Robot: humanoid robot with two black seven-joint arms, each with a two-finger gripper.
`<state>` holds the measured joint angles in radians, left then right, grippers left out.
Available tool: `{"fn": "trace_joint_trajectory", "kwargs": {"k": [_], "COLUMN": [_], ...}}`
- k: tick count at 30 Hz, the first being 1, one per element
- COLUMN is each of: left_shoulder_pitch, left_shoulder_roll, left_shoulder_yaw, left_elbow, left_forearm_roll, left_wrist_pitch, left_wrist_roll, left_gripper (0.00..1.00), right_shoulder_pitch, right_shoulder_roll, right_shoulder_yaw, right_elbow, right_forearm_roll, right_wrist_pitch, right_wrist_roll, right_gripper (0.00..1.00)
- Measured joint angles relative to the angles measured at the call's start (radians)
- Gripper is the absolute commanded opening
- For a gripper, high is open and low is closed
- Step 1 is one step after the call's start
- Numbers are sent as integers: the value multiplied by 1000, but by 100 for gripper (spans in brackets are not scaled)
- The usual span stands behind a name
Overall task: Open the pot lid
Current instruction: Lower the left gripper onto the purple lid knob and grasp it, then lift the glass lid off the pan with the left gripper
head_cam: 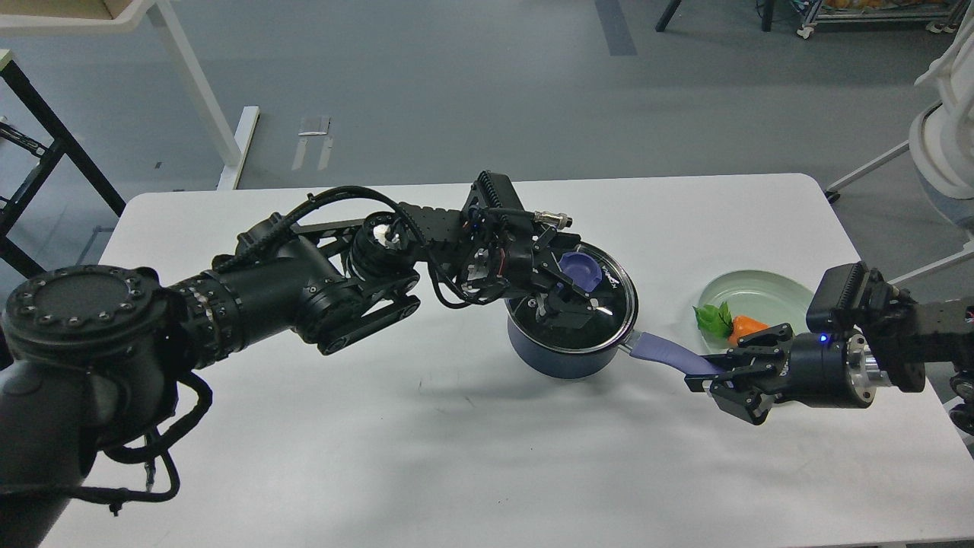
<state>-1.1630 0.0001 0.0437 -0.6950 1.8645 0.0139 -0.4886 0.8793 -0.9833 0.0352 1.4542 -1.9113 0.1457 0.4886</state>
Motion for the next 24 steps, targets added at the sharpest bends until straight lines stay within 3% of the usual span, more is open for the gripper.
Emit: {"fn": "trace_joint_trajectory", "kwargs": {"k": [8,10,18,24], "left_shoulder_pitch": [18,19,20,19], "left_shoulder_roll": [0,0,0,5], "left_shoulder_yaw": [0,0,-1,-2], "left_elbow": [5,5,5,-15], "left_forearm_roll": [-1,-1,-11,-12], "left_wrist_pitch": [0,0,15,24], "left_wrist_roll": [0,0,0,0], "left_gripper": [94,87,39,39], "right_shoulder_pitch": [0,0,0,0], "right_shoulder_roll": [0,0,0,-2], "right_shoulder_yaw": [0,0,0,0], "right_elbow": [0,0,0,0], "right_forearm_roll": [0,0,0,0], "right_wrist_pitch": [0,0,0,0], "right_wrist_roll": [0,0,1,1], "right_gripper": [34,34,34,34]}}
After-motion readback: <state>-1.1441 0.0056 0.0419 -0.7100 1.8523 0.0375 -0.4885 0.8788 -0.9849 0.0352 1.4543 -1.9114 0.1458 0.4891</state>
